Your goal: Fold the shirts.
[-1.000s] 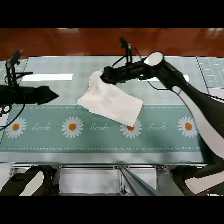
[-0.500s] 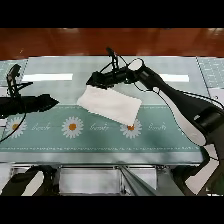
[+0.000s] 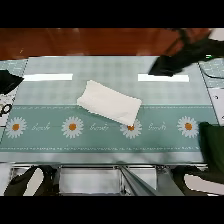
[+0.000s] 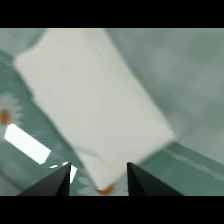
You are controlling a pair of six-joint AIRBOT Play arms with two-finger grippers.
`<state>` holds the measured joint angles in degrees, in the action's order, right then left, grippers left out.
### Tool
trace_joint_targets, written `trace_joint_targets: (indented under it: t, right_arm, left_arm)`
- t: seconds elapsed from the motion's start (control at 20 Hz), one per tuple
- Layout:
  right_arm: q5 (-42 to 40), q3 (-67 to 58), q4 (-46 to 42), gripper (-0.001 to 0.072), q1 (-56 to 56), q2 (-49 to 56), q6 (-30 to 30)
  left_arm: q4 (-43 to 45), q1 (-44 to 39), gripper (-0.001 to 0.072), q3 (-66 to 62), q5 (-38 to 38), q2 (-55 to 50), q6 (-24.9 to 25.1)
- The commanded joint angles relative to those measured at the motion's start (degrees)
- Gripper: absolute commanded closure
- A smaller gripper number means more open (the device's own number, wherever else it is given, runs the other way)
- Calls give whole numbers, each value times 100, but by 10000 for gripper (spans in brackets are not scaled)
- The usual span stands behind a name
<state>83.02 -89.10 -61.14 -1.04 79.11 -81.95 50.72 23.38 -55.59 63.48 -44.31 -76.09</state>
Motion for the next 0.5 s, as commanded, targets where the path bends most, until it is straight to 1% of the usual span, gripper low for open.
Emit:
trace_joint_targets:
  t: [0.0,0.1,0.15,0.25,0.35,0.45]
  right_arm:
    - [-544,1543,-2142,295,953,-1655,-695]
    - [-1165,2970,-1729,294,1368,-2234,-750]
    - [-1432,3648,-1311,294,1504,-2361,-728]
    - [-1996,4695,-317,294,1550,-2312,-450]
    - [-2566,5342,927,295,1370,-2011,85]
    - [-2815,5440,1694,294,1029,-1434,378]
  left_arm:
    - [-35,-227,689,192,177,164,66]
    - [-35,-584,689,629,149,175,63]
    - [-37,-758,689,868,83,175,61]
    - [-39,-1049,689,1263,-83,173,39]
    - [-42,-1261,689,1563,-205,170,33]
    - [-42,-1375,690,1738,-286,170,-28]
